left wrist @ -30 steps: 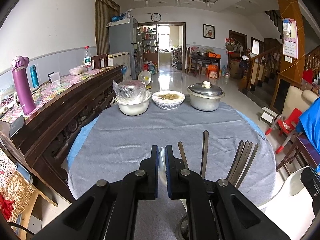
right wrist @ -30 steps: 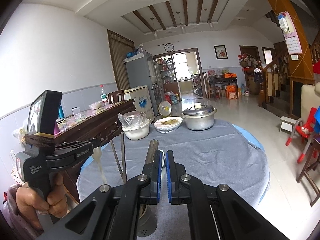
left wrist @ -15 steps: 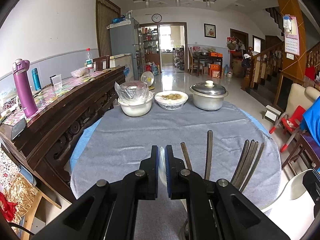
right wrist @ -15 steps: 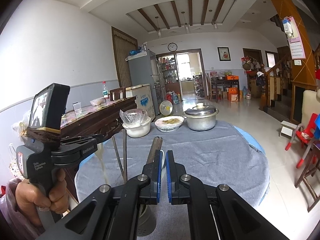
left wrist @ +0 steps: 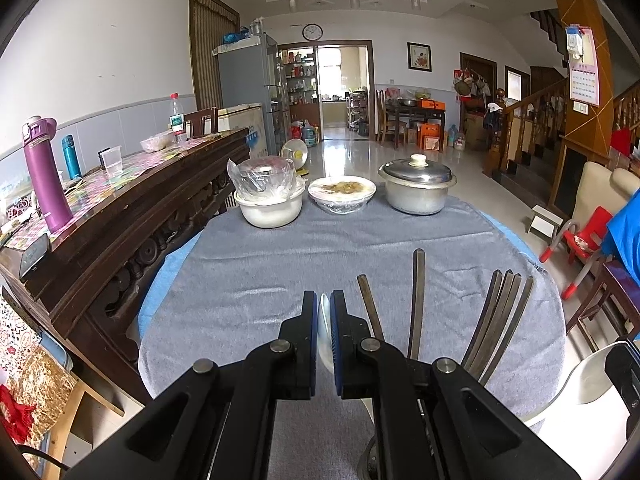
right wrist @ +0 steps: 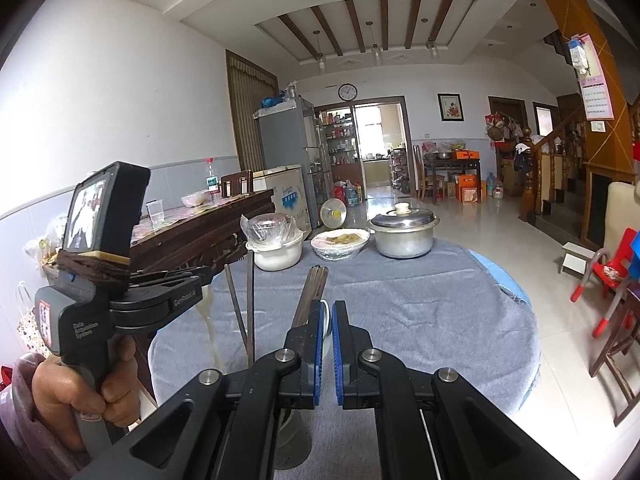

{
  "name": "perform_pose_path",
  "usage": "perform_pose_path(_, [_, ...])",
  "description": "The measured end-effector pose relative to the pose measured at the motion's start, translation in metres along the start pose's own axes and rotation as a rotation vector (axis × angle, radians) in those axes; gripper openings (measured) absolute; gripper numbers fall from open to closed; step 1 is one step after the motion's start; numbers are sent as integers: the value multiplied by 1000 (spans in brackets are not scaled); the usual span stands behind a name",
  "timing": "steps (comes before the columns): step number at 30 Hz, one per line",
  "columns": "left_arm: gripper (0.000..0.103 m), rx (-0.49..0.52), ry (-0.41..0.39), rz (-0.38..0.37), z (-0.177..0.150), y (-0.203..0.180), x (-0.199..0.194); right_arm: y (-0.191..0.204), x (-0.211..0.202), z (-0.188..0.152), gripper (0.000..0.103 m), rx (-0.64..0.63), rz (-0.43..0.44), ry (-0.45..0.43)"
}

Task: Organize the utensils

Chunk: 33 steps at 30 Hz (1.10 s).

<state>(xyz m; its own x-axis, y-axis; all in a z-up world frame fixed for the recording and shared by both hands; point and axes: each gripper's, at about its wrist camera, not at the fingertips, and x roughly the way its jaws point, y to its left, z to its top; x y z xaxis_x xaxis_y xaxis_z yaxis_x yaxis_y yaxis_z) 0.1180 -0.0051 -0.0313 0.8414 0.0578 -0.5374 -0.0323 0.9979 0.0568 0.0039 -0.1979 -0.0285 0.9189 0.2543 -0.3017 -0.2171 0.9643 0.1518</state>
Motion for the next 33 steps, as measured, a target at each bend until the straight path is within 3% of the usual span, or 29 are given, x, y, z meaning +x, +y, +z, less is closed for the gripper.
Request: perform_pose_path(33, [6, -1, 27, -9, -9, 4, 9, 19, 2, -6, 5, -109, -24, 2])
